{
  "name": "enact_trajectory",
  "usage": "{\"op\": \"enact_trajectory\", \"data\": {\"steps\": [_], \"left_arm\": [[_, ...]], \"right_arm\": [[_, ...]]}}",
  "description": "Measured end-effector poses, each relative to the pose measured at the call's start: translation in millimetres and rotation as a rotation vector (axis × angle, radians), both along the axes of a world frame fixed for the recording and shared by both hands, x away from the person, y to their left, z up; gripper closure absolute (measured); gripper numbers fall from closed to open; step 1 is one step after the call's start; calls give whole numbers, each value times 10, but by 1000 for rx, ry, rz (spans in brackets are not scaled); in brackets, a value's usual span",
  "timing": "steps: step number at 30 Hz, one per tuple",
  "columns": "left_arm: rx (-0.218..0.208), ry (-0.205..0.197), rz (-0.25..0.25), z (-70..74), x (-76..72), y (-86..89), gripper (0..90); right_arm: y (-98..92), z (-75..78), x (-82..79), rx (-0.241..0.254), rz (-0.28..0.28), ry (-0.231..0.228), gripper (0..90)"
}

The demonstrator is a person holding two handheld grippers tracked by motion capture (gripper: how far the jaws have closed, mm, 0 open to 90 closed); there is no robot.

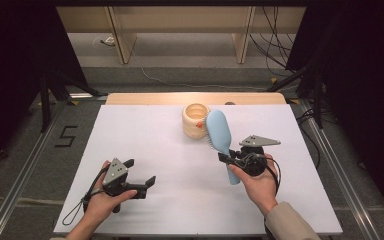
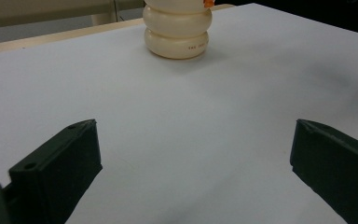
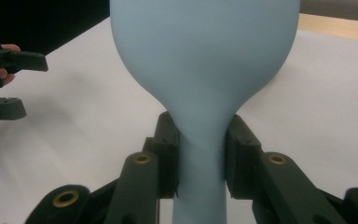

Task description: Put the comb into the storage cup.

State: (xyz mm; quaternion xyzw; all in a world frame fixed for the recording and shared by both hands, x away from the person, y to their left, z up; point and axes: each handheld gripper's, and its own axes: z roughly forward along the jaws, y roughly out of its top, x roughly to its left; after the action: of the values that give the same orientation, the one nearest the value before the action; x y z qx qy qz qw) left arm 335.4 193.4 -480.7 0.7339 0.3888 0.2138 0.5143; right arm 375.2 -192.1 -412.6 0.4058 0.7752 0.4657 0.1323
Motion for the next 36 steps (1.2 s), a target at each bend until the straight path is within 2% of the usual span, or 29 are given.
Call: {"op": "enact_trajectory", "data": {"steps": [36], "left_arm": [[-4,-2,-8,17,-10,-23,13]], "right_arm": [[153,29,45,30,18,2,703]]}}
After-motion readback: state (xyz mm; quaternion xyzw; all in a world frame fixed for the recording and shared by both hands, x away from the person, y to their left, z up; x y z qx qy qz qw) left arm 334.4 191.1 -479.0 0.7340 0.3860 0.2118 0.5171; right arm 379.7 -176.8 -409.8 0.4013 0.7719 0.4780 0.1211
